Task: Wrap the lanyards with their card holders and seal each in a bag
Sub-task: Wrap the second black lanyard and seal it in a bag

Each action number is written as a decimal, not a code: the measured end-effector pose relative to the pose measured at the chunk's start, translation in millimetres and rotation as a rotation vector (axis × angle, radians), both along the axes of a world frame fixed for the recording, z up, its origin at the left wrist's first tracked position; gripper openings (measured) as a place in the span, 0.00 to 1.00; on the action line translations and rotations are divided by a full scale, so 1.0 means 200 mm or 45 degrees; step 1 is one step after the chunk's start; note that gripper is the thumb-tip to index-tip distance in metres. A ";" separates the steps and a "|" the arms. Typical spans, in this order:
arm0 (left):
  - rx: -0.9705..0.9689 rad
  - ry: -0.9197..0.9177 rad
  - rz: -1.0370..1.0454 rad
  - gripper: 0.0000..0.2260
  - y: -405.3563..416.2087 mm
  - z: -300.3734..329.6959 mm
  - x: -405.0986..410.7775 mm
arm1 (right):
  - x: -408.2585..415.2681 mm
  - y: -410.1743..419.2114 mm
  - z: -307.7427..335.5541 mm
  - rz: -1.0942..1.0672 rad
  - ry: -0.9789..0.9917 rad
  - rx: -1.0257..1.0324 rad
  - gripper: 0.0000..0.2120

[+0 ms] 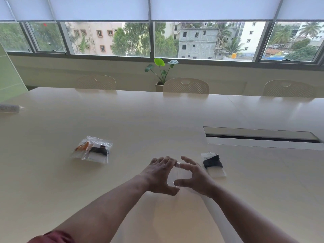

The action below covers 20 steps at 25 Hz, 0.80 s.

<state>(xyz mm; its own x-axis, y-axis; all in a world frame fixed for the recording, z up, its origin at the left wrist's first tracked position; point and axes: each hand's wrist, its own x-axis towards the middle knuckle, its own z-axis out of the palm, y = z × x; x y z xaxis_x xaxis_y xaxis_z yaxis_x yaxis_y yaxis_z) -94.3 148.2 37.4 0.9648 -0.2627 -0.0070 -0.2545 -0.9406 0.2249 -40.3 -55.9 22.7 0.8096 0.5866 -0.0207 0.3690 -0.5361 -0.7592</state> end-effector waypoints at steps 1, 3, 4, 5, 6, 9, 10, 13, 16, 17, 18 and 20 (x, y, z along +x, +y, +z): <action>0.007 0.004 -0.011 0.42 0.01 0.00 0.00 | 0.00 -0.01 0.01 0.010 0.003 -0.007 0.40; 0.015 0.010 -0.037 0.42 0.02 0.00 0.00 | -0.01 -0.01 0.03 0.028 0.015 -0.020 0.35; 0.022 0.015 -0.047 0.44 0.03 0.00 0.00 | -0.01 -0.02 0.03 0.040 0.017 -0.032 0.33; 0.028 0.024 -0.047 0.46 0.03 0.00 0.00 | -0.01 -0.02 0.04 0.051 0.016 -0.051 0.32; 0.032 0.035 -0.037 0.49 0.03 0.01 -0.01 | -0.01 -0.02 0.03 0.057 0.017 -0.074 0.31; -0.013 0.051 0.004 0.54 0.01 0.01 0.00 | -0.02 -0.01 0.02 0.043 -0.008 -0.147 0.33; -0.034 0.054 0.009 0.53 0.00 0.01 0.00 | -0.02 -0.01 0.02 0.037 -0.026 -0.170 0.34; -0.072 0.054 0.004 0.45 -0.01 0.02 0.01 | -0.03 0.00 0.03 0.026 -0.056 -0.232 0.35; -0.102 0.056 -0.006 0.40 -0.01 0.01 0.02 | -0.04 0.00 0.03 0.021 -0.083 -0.226 0.29; -0.104 0.061 -0.008 0.40 -0.01 0.01 0.02 | -0.03 -0.01 0.04 0.011 -0.082 -0.152 0.25; -0.104 0.068 -0.003 0.41 -0.01 0.01 0.02 | -0.03 -0.01 0.04 -0.016 -0.079 -0.041 0.20; -0.129 0.080 0.019 0.43 -0.01 0.02 0.03 | -0.02 -0.05 0.07 -0.155 -0.140 0.170 0.09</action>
